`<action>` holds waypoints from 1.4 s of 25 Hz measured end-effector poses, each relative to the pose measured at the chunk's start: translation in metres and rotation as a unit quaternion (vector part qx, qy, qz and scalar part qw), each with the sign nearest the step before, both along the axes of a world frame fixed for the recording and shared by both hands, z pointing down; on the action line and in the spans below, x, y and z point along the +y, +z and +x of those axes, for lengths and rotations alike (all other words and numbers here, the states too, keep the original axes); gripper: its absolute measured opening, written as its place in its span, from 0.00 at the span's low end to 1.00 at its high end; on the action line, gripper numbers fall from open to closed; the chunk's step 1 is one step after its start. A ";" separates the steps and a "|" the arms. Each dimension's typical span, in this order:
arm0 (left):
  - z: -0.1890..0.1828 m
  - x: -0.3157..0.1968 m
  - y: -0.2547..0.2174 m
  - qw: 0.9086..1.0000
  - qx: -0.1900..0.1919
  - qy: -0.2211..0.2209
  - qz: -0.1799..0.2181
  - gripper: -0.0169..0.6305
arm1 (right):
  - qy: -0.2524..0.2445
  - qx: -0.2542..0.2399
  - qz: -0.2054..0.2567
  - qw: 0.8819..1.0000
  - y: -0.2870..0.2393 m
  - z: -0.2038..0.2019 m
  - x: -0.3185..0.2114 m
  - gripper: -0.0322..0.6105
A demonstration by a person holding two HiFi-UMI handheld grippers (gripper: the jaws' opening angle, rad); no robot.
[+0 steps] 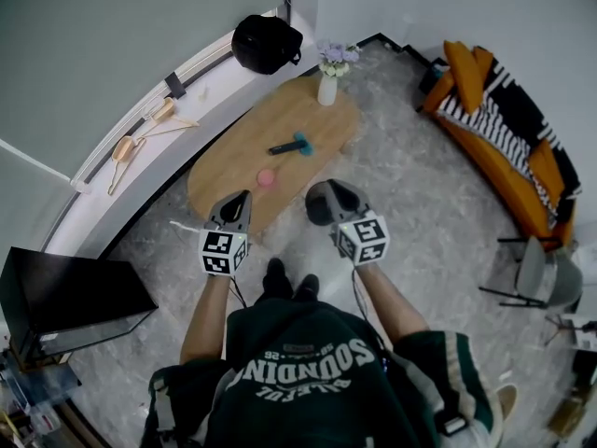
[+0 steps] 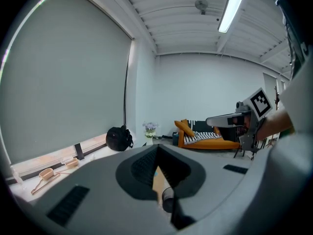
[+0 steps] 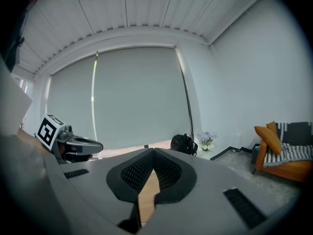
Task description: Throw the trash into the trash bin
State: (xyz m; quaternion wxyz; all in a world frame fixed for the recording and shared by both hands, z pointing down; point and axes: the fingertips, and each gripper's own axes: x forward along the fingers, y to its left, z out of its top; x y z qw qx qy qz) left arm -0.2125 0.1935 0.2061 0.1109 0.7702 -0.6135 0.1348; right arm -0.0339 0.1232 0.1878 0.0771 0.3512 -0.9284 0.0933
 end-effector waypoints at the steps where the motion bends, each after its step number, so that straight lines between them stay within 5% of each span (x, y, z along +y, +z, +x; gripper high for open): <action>1: -0.003 -0.008 0.002 1.000 0.002 0.003 -0.002 0.02 | 0.003 0.000 -0.001 1.000 0.001 -0.003 -0.006 0.05; 12: -0.031 -0.096 0.019 0.998 -0.006 0.053 -0.016 0.02 | 0.034 0.016 -0.012 0.999 0.007 -0.022 -0.068 0.05; 27: -0.042 -0.168 0.140 0.989 -0.039 0.117 -0.079 0.02 | 0.078 0.023 -0.063 0.995 0.093 -0.020 -0.106 0.05; 35: -0.035 -0.200 0.234 0.970 -0.110 0.175 -0.126 0.02 | 0.033 0.048 -0.074 0.996 0.153 -0.026 -0.134 0.05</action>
